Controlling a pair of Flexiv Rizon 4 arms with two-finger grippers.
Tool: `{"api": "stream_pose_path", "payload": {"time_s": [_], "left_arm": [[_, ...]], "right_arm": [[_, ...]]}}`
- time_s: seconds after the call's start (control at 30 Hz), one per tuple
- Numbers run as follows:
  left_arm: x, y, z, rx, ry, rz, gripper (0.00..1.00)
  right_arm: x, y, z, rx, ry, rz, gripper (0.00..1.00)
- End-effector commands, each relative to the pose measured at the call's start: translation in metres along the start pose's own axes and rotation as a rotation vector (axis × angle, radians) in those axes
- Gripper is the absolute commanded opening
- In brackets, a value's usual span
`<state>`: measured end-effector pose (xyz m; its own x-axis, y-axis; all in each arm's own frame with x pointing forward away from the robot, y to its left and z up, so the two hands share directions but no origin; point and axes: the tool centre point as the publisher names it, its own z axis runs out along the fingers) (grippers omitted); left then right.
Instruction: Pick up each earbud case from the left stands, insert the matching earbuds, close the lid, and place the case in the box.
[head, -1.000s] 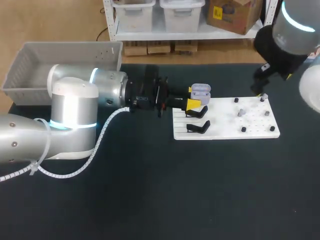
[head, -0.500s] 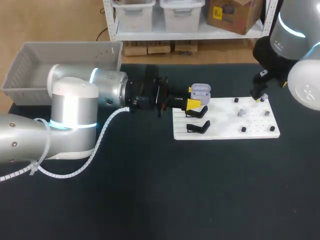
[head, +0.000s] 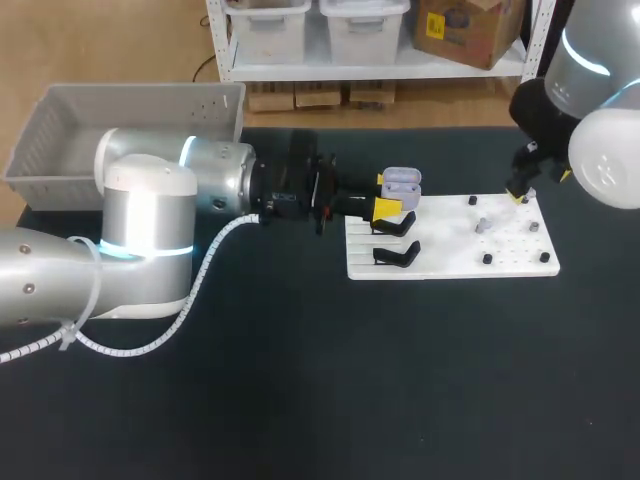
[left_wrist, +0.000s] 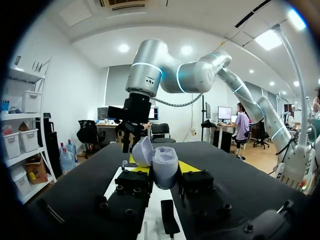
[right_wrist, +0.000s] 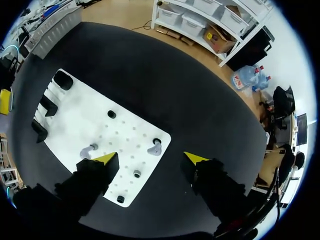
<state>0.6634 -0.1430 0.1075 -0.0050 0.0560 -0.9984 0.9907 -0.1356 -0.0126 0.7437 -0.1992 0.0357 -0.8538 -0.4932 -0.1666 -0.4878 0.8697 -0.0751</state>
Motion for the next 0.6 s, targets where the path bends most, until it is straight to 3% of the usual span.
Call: {"api": "stream_pose_path", "payload": {"time_s": [0.03, 0.2, 0.3, 0.43, 0.6], "left_arm": [[0.0, 0.0, 0.0, -0.001, -0.001, 0.001, 0.0], [0.0, 0.0, 0.0, -0.001, -0.001, 0.001, 0.0], [0.0, 0.0, 0.0, -0.001, -0.001, 0.001, 0.0], [0.0, 0.0, 0.0, -0.001, -0.001, 0.001, 0.0], [0.0, 0.0, 0.0, -0.001, -0.001, 0.001, 0.0]], "right_arm": [[-0.003, -0.002, 0.005, -0.001, 0.0, -0.002, 0.73], [-0.003, -0.002, 0.014, -0.003, 0.011, -0.011, 0.68], [-0.003, -0.003, 0.017, -0.003, 0.02, -0.016, 0.58], [-0.003, -0.003, 0.019, -0.002, 0.025, -0.021, 0.62], [-0.004, -0.004, 0.022, -0.001, 0.027, -0.019, 0.53]]}}
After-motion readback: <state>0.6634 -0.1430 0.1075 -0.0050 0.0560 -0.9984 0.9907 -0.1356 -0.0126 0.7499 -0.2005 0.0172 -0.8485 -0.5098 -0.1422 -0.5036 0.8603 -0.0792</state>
